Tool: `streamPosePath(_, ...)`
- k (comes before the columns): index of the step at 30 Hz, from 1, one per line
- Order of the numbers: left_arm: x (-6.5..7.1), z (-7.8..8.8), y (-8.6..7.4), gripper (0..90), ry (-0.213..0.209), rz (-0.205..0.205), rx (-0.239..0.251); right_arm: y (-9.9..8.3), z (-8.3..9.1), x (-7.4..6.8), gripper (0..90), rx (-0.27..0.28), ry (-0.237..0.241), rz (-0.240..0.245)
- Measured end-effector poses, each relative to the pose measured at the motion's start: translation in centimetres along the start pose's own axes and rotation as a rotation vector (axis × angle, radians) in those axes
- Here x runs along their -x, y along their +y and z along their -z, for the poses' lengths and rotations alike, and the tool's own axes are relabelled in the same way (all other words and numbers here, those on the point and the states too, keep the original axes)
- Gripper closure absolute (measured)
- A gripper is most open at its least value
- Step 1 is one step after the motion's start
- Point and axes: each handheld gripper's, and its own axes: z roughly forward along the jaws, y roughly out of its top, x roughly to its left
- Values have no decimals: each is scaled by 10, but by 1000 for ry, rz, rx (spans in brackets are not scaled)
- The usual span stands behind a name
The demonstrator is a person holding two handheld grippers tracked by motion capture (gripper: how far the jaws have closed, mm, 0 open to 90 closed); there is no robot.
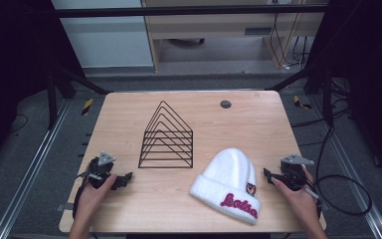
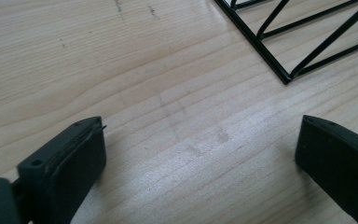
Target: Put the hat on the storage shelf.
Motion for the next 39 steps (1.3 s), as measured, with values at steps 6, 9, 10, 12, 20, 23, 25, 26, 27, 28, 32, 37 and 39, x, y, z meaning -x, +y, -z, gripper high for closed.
streamPosePath(6,1,10,5,32,-24,-22,2,4,1,4,237,-35,22,21)
streamPosePath(9,1,16,7,35,-19,-34,2,8,2,5,232,-53,24,29)
streamPosePath(10,0,21,7,36,-23,-33,1,14,4,4,232,-74,34,44)
streamPosePath(12,-1,25,6,38,-26,-34,15,22,4,4,221,-95,42,56)
streamPosePath(20,-8,24,2,54,-24,-36,22,57,6,-2,345,-156,69,135)
streamPosePath(23,-6,17,1,57,-19,-24,15,91,8,-13,453,-181,143,180)
streamPosePath(25,-6,14,0,57,-19,-22,14,104,8,-21,516,-204,161,213)
streamPosePath(26,-6,13,-1,57,-21,-20,10,112,6,-26,525,-212,177,230)
streamPosePath(27,-5,12,-1,57,-22,-18,9,116,4,-29,534,-225,186,237)
streamPosePath(28,-5,12,-1,57,-22,-18,9,116,4,-29,534,-225,186,237)
streamPosePath(32,-4,7,-4,56,-27,-19,-12,135,-18,-50,535,-330,230,250)
streamPosePath(37,-5,7,-5,48,-23,-24,-3,132,-39,-58,515,-377,233,238)
streamPosePath(39,-4,6,-6,41,-21,-22,2,129,-45,-62,511,-396,232,251)
